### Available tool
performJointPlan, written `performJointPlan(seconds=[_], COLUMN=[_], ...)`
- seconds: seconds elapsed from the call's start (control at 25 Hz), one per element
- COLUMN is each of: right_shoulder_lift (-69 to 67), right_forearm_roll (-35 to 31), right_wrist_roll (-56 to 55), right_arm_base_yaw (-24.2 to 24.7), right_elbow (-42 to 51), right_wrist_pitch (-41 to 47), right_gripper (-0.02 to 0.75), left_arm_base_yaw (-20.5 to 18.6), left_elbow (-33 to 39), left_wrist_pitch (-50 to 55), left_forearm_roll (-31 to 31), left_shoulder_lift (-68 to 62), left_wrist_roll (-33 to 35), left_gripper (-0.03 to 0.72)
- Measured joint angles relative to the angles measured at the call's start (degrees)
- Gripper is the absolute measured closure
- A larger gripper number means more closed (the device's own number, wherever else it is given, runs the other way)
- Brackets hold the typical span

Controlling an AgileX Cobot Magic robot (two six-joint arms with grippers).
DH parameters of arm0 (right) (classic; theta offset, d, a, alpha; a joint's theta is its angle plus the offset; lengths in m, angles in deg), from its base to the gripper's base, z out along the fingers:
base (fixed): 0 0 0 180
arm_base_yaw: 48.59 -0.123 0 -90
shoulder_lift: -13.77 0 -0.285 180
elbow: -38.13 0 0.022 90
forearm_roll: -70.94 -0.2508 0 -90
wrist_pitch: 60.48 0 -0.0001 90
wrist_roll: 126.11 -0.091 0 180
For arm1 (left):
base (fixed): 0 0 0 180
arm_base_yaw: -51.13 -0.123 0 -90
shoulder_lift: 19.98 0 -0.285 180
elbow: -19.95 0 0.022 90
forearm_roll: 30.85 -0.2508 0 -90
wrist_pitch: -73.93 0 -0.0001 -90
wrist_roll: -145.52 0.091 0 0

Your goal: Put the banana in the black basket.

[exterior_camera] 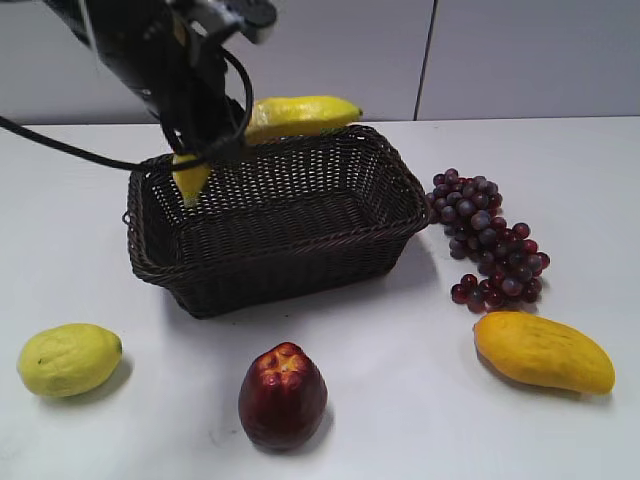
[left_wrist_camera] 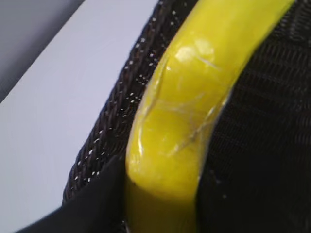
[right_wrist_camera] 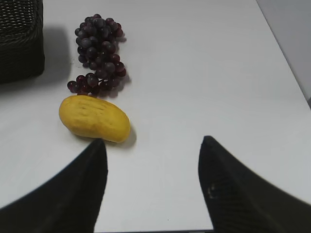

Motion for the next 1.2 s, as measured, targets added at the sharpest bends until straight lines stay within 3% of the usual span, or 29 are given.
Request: performJointPlan(seconds=[0.44, 0.68, 0.88, 1.04, 1.2], right_shoulder_lift=[0.0, 0.0, 0.0, 0.0, 0.0], right_forearm_roll=[0.0, 0.0, 0.0, 0.0, 0.0], right_wrist_roll=[0.0, 0.0, 0.0, 0.0, 0.0], right_arm_base_yaw=[0.0, 0.0, 0.0, 0.0, 0.0], right_elbow=[0.0, 0.0, 0.0, 0.0, 0.0], right_wrist_pitch=[0.0, 0.0, 0.0, 0.0, 0.0], right_gripper=[0.255, 0.255, 0.255, 0.255, 0.255], left_arm_base_yaw=[0.4, 0.4, 0.1, -2.8, -8.7], left_elbow=[0.0, 0.0, 0.0, 0.0, 0.0], left_wrist_pitch=[-1.2, -2.1, -2.0, 1.5, 8.3], left_forearm_roll=[-1.7, -1.8, -1.9, -1.9, -1.7], left_shoulder_lift=[-8.4, -7.9, -3.9, 1.2, 6.3], left_wrist_roll=[0.5, -0.1, -5.3, -9.7, -12.2], left_gripper=[0.358, 0.088, 0.048, 0.048, 0.049])
